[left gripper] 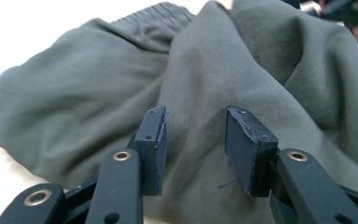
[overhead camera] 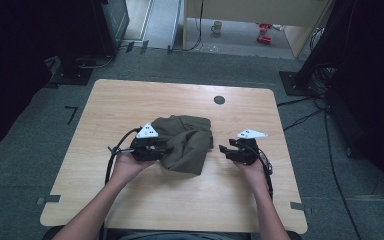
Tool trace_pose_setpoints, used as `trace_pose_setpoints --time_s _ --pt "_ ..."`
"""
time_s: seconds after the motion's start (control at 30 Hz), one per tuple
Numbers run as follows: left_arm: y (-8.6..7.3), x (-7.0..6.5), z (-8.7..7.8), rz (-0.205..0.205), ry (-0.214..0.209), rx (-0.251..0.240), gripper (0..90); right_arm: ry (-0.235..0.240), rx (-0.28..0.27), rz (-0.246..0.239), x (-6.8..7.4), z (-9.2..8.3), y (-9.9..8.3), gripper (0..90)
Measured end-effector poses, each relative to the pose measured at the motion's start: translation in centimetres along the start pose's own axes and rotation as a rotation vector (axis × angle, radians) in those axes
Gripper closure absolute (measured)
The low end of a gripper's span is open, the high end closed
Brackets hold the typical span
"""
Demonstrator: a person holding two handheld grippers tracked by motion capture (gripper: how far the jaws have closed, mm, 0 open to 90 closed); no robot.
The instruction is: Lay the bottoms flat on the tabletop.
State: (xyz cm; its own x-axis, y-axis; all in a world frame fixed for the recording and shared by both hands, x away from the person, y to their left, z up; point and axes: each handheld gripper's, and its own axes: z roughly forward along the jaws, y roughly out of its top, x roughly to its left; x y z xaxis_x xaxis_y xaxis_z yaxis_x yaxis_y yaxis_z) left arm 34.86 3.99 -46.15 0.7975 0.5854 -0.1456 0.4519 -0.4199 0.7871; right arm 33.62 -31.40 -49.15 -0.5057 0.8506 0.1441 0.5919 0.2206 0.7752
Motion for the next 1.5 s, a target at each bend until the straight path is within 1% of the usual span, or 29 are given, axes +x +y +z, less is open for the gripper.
trace_pose_setpoints --time_s 0.03,0.07,0.17,0.2,0.27,0.33,0.4,0.47,0.53,0.57,0.63,0.67,0.73,0.8,0.87,0.9,0.93,0.97,1.03,1.07,1.13,1.17,1.23,1.3,1.33,1.37,1.43,1.5 --pt "-0.4 -0.4 0.0 0.007 -0.008 0.011 58.6 0.000 0.001 0.000 0.0 -0.1 0.0 45.4" --pt "-0.4 -0.4 0.0 0.007 -0.008 0.011 58.3 0.000 0.001 0.000 0.0 -0.1 0.0 45.4" --pt "-1.3 -1.0 -0.1 0.012 -0.015 0.034 57.3 0.000 -0.005 0.001 0.1 -0.4 0.1 45.5" --pt "-1.3 -1.0 -0.1 0.012 -0.015 0.034 57.0 0.000 -0.005 0.001 0.1 -0.4 0.1 45.5" --pt "-1.8 -1.4 -0.1 0.022 -0.018 0.048 55.6 0.006 -0.020 -0.007 0.4 -0.7 0.2 45.6" --pt "-2.1 -1.7 -0.2 0.041 -0.021 0.061 52.8 0.008 -0.030 -0.011 0.6 -0.9 0.2 45.8" --pt "-2.4 -2.0 -0.2 0.037 -0.038 0.076 51.3 0.009 -0.038 -0.013 0.7 -1.0 0.3 45.9" --pt "-2.7 -2.2 -0.2 0.038 -0.051 0.088 50.7 0.014 -0.045 -0.004 0.7 -1.1 0.3 46.2" --pt "-2.8 -2.5 -0.3 0.043 -0.061 0.086 50.0 0.020 -0.053 -0.001 0.8 -1.3 0.4 46.6" --pt "-2.7 -2.5 -0.5 0.042 -0.056 0.076 49.2 0.025 -0.055 0.004 1.0 -1.4 0.4 47.1" --pt "-2.4 -2.5 -0.7 0.038 -0.042 0.043 49.2 0.036 -0.063 0.009 1.2 -1.5 0.5 49.1" --pt "-2.0 -2.4 -0.9 0.027 -0.036 0.014 49.2 0.041 -0.067 0.008 1.3 -1.6 0.5 49.9" --pt "-1.1 -2.3 -0.9 0.008 -0.027 -0.014 50.7 0.045 -0.071 0.000 1.5 -1.6 0.7 51.2" --pt "0.0 -2.2 -0.7 -0.021 -0.019 -0.011 56.1 0.047 -0.070 0.003 1.6 -1.6 0.9 52.1" --pt "0.8 -2.3 -0.5 -0.040 -0.027 -0.011 63.9 0.046 -0.069 0.003 1.7 -1.5 0.9 53.5" --pt "1.2 -2.5 -0.4 -0.040 -0.030 -0.018 66.3 0.042 -0.065 0.001 1.7 -1.6 0.9 54.9" --pt "1.2 -2.5 -0.4 -0.040 -0.030 -0.018 68.9 0.042 -0.065 0.001 1.7 -1.6 0.9 54.9" --pt "1.9 -2.8 0.1 -0.018 -0.016 -0.009 73.0 0.034 -0.067 0.006 1.7 -1.8 0.9 59.7" --pt "2.4 -2.8 0.8 -0.018 0.000 0.008 73.5 0.032 -0.077 0.013 1.6 -2.0 1.1 61.6" --pt "2.6 -2.7 1.2 -0.026 -0.003 0.008 73.6 0.031 -0.080 0.013 1.6 -2.0 1.1 62.2" --pt "2.7 -2.9 1.8 -0.045 -0.041 0.019 73.4 0.026 -0.084 0.014 1.6 -2.2 1.2 62.8" --pt "2.7 -3.1 2.1 -0.037 -0.053 0.029 73.0 0.023 -0.085 0.012 1.5 -2.3 1.2 62.8" --pt "2.3 -3.7 2.8 -0.009 -0.068 0.070 71.8 0.020 -0.085 0.017 1.4 -2.4 1.2 62.8" --pt "1.6 -4.1 3.3 -0.009 -0.093 0.079 71.4 0.018 -0.091 0.021 1.3 -2.5 1.2 62.7" --pt "1.6 -4.1 3.3 -0.009 -0.093 0.079 70.7 0.017 -0.092 0.024 1.3 -2.6 1.2 62.7" --pt "0.9 -4.5 3.6 -0.010 -0.122 0.083 70.1 0.018 -0.094 0.027 1.3 -2.6 1.2 62.5" --pt "0.2 -4.8 3.7 -0.005 -0.135 0.081 69.0 0.023 -0.098 0.033 1.4 -2.8 1.2 62.0" --pt "-0.2 -5.1 3.7 -0.006 -0.156 0.086 68.1 0.027 -0.096 0.033 1.6 -2.9 1.2 61.0"
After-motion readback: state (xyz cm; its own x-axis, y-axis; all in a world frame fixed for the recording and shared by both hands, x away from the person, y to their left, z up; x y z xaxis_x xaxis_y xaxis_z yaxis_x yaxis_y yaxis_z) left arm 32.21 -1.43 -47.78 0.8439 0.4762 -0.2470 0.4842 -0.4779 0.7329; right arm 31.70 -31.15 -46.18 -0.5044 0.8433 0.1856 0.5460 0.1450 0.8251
